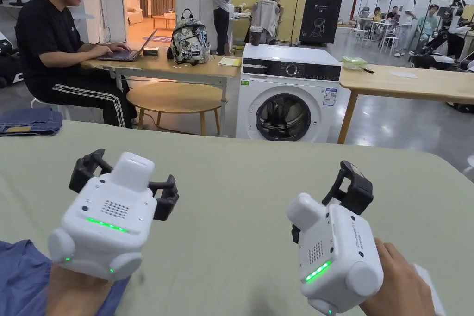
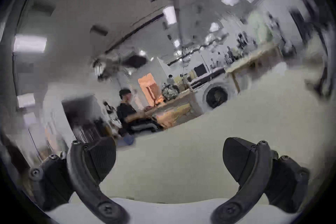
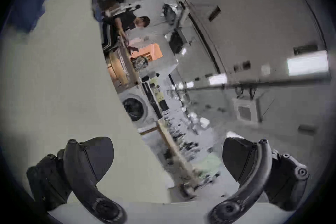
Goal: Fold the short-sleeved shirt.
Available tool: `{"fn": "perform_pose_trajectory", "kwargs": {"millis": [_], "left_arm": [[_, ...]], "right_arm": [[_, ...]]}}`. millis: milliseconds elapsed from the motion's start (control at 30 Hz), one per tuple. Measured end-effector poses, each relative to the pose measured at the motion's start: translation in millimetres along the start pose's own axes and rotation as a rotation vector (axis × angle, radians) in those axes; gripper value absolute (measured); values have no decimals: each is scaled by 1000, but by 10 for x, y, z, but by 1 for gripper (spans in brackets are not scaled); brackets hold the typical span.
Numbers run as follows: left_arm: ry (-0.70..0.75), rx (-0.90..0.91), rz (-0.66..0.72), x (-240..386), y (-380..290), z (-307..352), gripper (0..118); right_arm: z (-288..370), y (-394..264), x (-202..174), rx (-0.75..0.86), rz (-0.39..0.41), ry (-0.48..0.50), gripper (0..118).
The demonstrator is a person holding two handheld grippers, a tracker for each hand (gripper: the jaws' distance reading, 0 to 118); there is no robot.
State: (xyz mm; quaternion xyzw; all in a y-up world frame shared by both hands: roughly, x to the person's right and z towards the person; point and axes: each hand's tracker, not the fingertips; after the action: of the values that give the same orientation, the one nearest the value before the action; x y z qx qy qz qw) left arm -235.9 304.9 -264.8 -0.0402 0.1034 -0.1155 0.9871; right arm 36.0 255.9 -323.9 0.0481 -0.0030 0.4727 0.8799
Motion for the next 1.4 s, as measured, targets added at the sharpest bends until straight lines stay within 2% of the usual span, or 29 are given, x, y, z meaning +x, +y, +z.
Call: {"fn": "perform_pose_trajectory", "kwargs": {"millis": [100, 200, 300, 367, 433, 533, 700, 800, 867, 1000, 1167, 1300, 1333, 1367, 1400], "left_arm": [[-46, -9, 357, -333, 58, 32, 116], [-59, -28, 531, -497, -172, -162, 116], [-50, -17, 521, -432, -194, -132, 116], [-30, 4, 442, -360, -188, -128, 116], [-12, 24, 356, -284, -163, -61, 116], [-6, 41, 284, -215, -151, -41, 116], [7, 37, 224, -169, -105, -13, 116], [2, 25, 225, -167, -115, -13, 116], [-14, 24, 272, -201, -151, -15, 116], [-23, -6, 318, -248, -167, -41, 116], [-18, -8, 305, -237, -159, -4, 115], [-52, -17, 317, -254, -116, -12, 109], [-68, -22, 316, -259, -107, -15, 101], [-80, -33, 317, -263, -92, -30, 94], [-91, -44, 320, -263, -83, -36, 82]], "right_arm": [[-38, 25, 123, -120, -319, 71, 118], [-80, -106, 350, -230, -657, 125, 118], [-198, -391, 329, -261, -962, 144, 118], [-178, -466, 350, -263, -1053, 107, 118], [-148, -487, 353, -263, -1068, 70, 118], [-110, -461, 351, -249, -1013, 50, 118], [-56, -394, 427, -233, -1023, 80, 118], [-71, -362, 401, -229, -979, 82, 118], [-81, -341, 378, -236, -957, 84, 118], [-61, -351, 376, -192, -984, 97, 118], [-55, -311, 376, -200, -966, 102, 118], [-33, -257, 364, -208, -932, 69, 118], [-34, -257, 369, -209, -934, 66, 116], [-27, -256, 371, -205, -938, 62, 109], [-16, -246, 371, -204, -940, 50, 96]]}}
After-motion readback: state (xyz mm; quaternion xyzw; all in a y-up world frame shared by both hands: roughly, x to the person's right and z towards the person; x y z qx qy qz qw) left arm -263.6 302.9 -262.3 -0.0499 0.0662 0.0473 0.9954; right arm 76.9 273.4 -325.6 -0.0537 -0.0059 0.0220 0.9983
